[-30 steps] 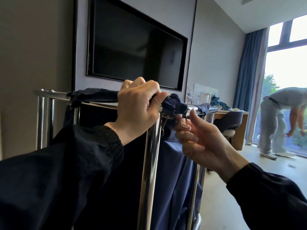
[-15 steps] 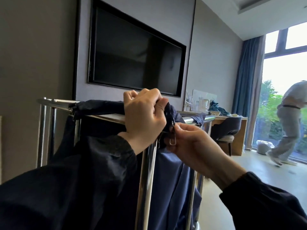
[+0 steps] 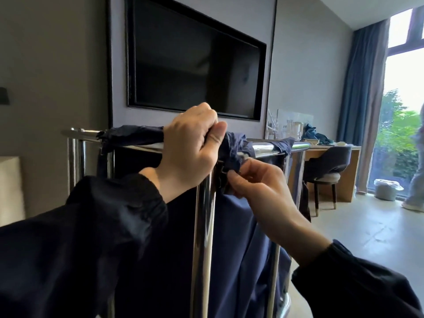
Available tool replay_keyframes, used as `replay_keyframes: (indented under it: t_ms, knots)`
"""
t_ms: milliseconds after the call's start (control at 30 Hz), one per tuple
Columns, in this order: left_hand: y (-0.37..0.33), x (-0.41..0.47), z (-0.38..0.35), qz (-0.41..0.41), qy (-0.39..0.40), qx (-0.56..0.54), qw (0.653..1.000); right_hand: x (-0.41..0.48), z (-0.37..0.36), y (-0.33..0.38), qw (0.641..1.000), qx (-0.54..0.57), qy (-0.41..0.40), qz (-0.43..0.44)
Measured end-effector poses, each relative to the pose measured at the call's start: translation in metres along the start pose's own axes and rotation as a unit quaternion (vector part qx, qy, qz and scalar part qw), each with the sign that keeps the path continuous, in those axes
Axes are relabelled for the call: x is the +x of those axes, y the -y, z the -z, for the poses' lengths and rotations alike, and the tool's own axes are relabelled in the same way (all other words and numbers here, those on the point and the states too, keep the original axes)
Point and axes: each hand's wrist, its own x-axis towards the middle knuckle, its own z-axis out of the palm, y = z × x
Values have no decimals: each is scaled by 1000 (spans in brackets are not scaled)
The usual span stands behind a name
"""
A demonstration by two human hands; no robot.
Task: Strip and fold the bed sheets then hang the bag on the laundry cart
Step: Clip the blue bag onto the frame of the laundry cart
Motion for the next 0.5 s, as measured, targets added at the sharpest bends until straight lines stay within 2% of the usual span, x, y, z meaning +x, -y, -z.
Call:
replay_keyframes:
  t_ms: [200,300,367,500]
  knots:
    - [-2,0,0,-13,-4,-3,1000,2,0,-5,999,-4,-25,-34]
    - [-1,0,0,-4,-11,3,1000,5,4,-5,998,9,10,-67]
    - [-2,0,0,2,-11,2,1000,5,6,-6,997,1,22,-69]
    - [-3,-3,-2,8,-15,1,1000,7,2,-8,998,9,-1,-60]
